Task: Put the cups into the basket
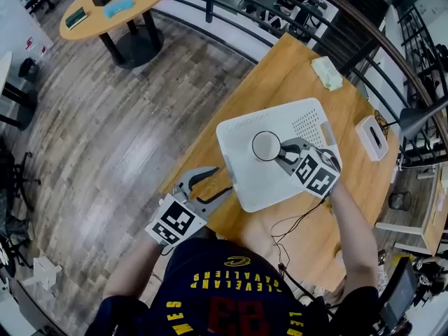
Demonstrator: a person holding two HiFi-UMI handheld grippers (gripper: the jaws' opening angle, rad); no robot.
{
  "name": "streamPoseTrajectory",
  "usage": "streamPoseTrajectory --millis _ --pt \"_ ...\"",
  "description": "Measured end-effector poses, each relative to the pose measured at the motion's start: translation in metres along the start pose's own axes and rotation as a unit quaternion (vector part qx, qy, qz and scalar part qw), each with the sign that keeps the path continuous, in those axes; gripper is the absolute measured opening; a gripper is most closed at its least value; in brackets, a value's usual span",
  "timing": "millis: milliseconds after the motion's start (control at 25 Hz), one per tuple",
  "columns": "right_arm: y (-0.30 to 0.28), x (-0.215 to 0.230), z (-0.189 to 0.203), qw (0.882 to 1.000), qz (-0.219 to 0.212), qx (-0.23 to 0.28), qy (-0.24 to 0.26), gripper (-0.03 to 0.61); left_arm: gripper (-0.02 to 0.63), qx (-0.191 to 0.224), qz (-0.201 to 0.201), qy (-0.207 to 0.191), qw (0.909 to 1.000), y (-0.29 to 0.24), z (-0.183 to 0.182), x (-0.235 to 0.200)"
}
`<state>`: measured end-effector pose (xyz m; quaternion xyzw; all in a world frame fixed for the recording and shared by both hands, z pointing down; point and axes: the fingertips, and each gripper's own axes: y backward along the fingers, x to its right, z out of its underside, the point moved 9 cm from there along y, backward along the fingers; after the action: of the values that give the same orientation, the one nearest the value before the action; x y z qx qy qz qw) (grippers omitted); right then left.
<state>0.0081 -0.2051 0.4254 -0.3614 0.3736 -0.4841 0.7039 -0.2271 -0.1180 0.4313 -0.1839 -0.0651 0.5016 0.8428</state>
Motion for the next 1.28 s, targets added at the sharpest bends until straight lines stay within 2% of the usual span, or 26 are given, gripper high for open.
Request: streamPoseTrajectory --millis 600,880,1280 --pt "-0.094 0.004 0.001 0.999 -0.043 -0.019 0.025 0.060 0.221 -0.012 0.005 0.030 0.9995 -0.012 0.019 -0.041" --pt "-0.121 0.004 0.000 0.997 -0.070 -0.021 0.016 0.061 0.221 -0.015 0.002 0.043 0.9989 -0.012 0.023 -0.055" --pt "-0.150 -0.004 0.009 0.994 -0.092 -0.030 0.045 0.060 0.221 -0.019 0.009 0.045 0.9987 -0.023 0.021 -0.060"
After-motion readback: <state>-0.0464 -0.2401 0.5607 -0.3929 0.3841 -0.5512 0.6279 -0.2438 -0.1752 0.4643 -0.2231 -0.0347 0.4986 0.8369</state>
